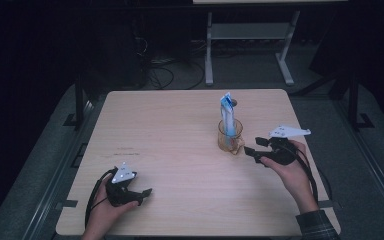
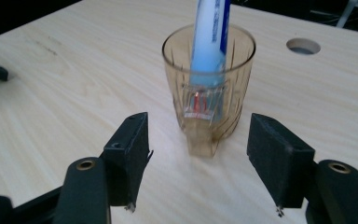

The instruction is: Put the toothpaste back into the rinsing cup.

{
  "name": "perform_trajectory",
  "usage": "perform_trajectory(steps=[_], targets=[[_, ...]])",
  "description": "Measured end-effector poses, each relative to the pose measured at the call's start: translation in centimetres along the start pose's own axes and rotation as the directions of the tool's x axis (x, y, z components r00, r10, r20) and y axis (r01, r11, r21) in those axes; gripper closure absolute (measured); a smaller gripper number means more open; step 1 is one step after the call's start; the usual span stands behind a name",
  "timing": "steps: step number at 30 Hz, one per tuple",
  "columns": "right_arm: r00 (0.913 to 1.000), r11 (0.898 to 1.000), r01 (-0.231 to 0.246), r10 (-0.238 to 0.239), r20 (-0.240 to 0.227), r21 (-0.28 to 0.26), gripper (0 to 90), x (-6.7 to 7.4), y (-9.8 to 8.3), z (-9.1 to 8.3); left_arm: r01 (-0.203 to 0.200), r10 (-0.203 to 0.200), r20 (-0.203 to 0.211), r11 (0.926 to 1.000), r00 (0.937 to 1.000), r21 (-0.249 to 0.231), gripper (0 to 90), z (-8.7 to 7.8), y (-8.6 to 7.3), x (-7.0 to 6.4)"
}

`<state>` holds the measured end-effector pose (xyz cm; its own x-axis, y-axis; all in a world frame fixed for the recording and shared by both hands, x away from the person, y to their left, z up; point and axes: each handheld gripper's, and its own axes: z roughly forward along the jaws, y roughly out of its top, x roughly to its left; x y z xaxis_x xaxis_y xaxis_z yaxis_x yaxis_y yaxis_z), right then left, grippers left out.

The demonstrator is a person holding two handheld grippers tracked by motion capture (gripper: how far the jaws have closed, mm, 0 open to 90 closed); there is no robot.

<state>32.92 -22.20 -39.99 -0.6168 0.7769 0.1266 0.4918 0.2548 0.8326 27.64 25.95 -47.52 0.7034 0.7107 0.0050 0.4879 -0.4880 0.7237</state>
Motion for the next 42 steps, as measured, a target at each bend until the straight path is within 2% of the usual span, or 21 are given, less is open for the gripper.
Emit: perform_trajectory(steps=[9,25,28,31,34,42], targets=[[1.0,1.0,-0.006,0.006,0.006,0.02,36.7,0.5,-2.2,-1.0,-0.001,0.001,0.0,1.0,1.0,-0.003,13.2,0.0,0.0,0.0],[1.0,0.997,0.003,-0.003,0.005,0.083,28.9,1.1,-7.2,-2.1,-0.002,0.002,0.003,1.0,1.0,-0.002,13.2,-0.1,-0.1,-0.1],[0.9997,0.993,0.01,-0.013,0.02,0.117,25.3,1.2,-8.5,-2.2,-0.003,0.003,0.003,1.0,1.0,-0.001,13.2,-0.1,-0.1,-0.1],[0.9993,0.991,0.015,-0.019,0.031,0.133,23.9,1.2,-9.1,-2.4,-0.003,0.003,0.003,1.0,1.0,-0.001,13.2,-0.1,-0.1,-0.1],[0.9976,0.987,0.019,-0.029,0.062,0.161,23.9,1.1,-10.2,-2.5,-0.005,0.005,0.003,1.0,1.0,-0.002,13.2,-0.1,-0.1,-0.1],[0.9949,0.98,0.045,-0.062,0.08,0.192,21.9,1.4,-11.2,-2.4,-0.007,0.007,0.003,1.0,1.0,-0.001,13.2,-0.1,-0.1,-0.1]])
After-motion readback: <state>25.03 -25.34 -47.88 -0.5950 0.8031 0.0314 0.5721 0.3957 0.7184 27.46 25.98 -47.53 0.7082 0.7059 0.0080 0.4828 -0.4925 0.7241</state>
